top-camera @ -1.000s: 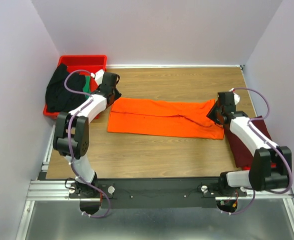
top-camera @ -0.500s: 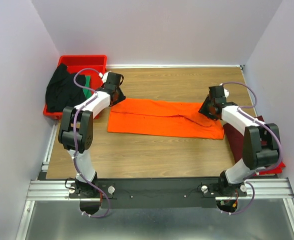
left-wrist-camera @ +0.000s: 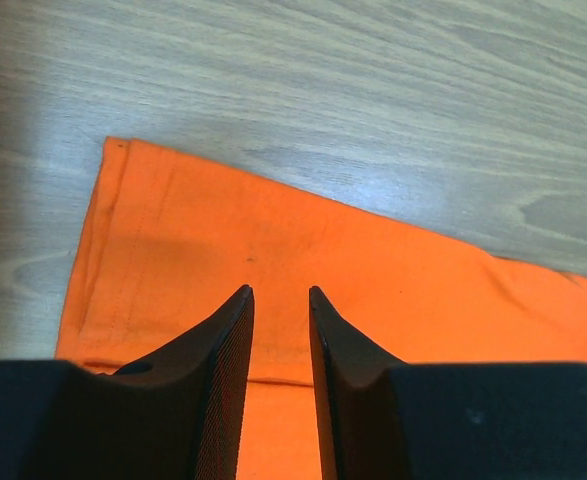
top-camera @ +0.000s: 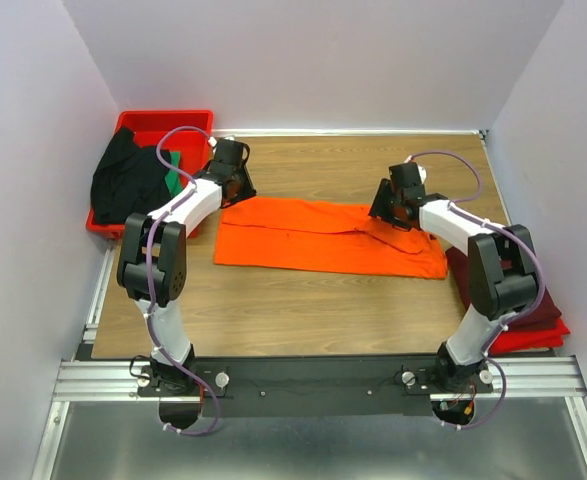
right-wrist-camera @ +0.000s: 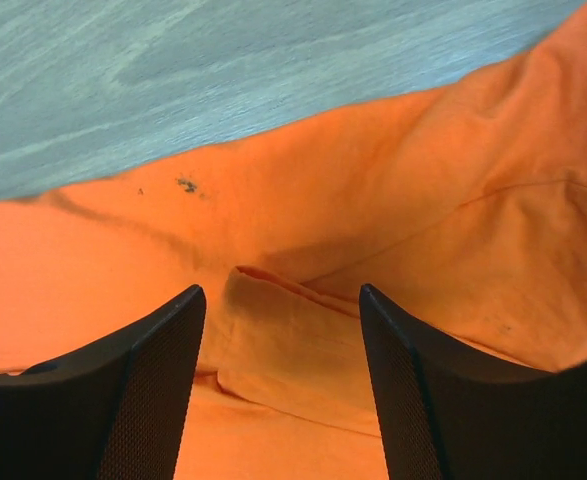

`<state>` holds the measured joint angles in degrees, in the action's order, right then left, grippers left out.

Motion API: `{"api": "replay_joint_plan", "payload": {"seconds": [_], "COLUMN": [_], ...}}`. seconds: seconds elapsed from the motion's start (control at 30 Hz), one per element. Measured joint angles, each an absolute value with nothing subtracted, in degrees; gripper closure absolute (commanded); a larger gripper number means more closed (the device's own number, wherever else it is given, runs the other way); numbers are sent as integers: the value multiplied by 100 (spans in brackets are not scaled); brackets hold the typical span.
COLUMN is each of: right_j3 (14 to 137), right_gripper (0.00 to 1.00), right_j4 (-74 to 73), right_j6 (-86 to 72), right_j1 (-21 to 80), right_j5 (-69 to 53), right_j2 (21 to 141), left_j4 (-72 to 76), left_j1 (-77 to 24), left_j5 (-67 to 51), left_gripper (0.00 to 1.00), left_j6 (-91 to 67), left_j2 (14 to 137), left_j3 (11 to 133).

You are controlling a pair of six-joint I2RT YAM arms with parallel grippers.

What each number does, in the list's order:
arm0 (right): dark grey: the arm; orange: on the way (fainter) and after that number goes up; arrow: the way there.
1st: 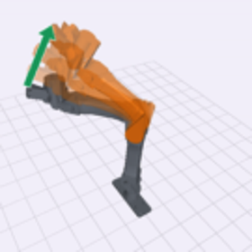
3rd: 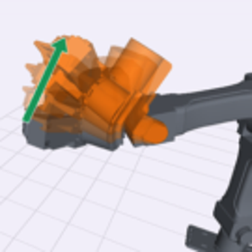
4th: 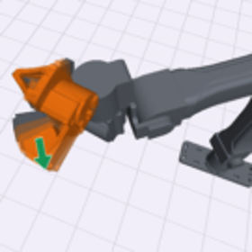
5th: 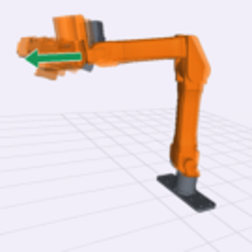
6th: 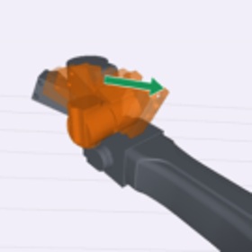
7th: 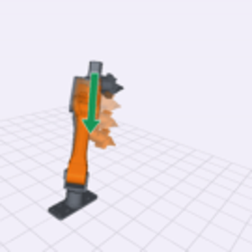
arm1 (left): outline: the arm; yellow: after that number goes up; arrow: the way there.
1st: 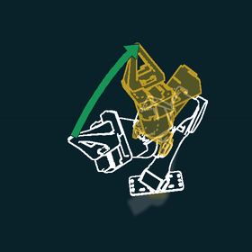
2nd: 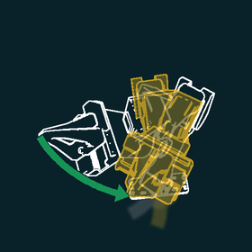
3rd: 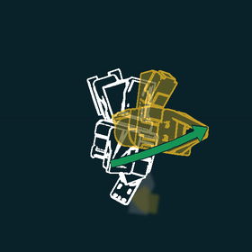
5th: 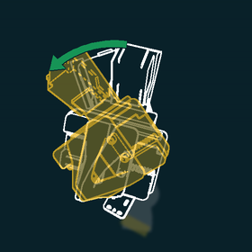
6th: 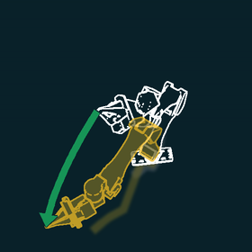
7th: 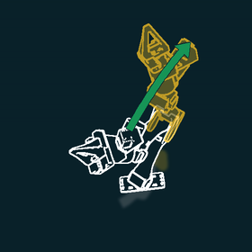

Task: Fold and stack the t-shirts
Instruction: Fold the tshirt

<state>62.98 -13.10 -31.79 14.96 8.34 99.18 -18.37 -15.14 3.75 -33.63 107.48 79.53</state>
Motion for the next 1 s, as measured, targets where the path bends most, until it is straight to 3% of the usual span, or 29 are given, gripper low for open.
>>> {"api": "replay_joint_plan", "payload": {"seconds": [0.13,0.27,0.37,0.43,0.57,0.77,1.0], "right_j3": [6418,6464,6464,6460,6392,6047,5601], "right_gripper": [30,37,49,67,80,91,92], "right_j4": [-1291,-1288,-1286,-1284,-1249,-1245,-1249], "right_j6": [-3107,-3055,-3035,-2995,-3015,-3046,-3111], "right_j1": [1588,1658,1712,1765,1806,1817,1839], "right_j5": [923,1000,1039,1048,1039,945,690], "right_j2": [10121,10237,10245,10245,10213,9957,9533], "left_j4": [-1831,-1817,-1811,-1811,-1811,-1806,-1798], "left_j1": [-1546,-1579,-1588,-1588,-1588,-1588,-1588], "left_j5": [283,217,176,154,141,8,-93], "left_gripper": [65,66,66,66,66,67,68], "left_j6": [-3267,-3210,-3168,-3142,-3124,-3114,-3105], "left_j2": [10748,10748,10748,10748,10748,10748,10748], "left_j3": [7953,7953,7953,7950,7946,7937,7933]}}
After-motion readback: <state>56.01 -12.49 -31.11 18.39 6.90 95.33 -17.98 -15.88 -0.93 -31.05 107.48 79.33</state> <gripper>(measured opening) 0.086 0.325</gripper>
